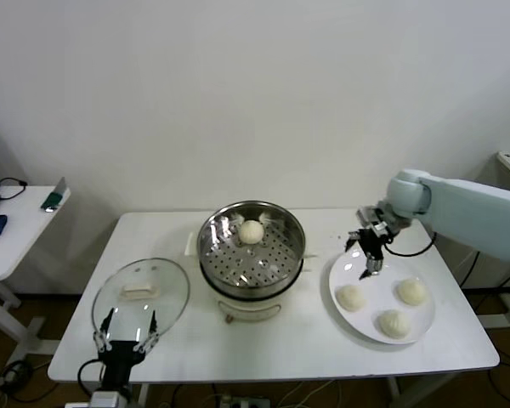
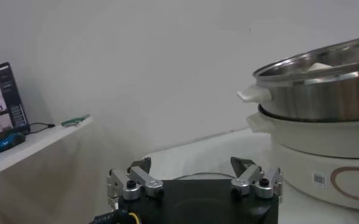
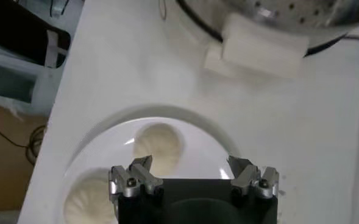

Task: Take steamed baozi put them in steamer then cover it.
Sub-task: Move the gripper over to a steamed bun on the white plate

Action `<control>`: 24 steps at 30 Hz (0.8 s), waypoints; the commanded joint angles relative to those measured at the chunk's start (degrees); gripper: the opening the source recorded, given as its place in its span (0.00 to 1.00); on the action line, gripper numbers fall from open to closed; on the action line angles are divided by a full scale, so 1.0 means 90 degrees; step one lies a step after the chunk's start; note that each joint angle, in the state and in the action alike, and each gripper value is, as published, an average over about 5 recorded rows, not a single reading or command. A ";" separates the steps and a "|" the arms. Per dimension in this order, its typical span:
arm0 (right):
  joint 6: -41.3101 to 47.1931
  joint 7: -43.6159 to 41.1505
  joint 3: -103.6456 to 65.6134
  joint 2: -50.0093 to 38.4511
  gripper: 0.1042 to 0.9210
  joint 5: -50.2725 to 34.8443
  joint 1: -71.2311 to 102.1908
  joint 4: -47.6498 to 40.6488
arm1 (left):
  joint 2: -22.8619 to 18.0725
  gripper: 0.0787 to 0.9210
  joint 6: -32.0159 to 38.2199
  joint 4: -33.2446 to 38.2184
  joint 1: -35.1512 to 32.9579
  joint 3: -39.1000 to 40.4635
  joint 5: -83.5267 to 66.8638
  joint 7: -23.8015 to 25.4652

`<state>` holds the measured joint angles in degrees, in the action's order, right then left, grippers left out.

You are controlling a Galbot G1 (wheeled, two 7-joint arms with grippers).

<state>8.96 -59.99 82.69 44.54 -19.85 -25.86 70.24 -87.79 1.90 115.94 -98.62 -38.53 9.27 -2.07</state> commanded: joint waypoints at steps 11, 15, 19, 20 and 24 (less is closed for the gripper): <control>0.0303 -0.0029 -0.0864 0.0253 0.88 0.0435 0.1499 -0.0694 | 0.0009 0.88 -0.0010 -0.0078 0.0032 -0.0016 0.0027 0.0020; 0.0261 -0.0032 -0.0963 0.0359 0.88 0.0493 0.1563 -0.0852 | 0.0005 0.88 -0.0007 -0.0104 0.0047 -0.0002 0.0041 0.0019; 0.0195 -0.0023 -0.1090 0.0428 0.88 0.0597 0.1611 -0.0984 | 0.0006 0.88 -0.0003 -0.0113 0.0053 0.0000 0.0046 0.0019; 0.0182 -0.0023 -0.1112 0.0440 0.88 0.0604 0.1614 -0.1011 | 0.0006 0.88 -0.0002 -0.0112 0.0053 0.0001 0.0048 0.0019; 0.0142 -0.0046 -0.1140 0.0461 0.88 0.0617 0.1589 -0.1078 | 0.0003 0.88 -0.0002 -0.0104 0.0054 0.0010 0.0055 0.0019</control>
<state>10.31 -60.20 74.17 48.10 -15.36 -13.17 62.33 -87.77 1.87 114.96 -98.14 -38.51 9.70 -1.90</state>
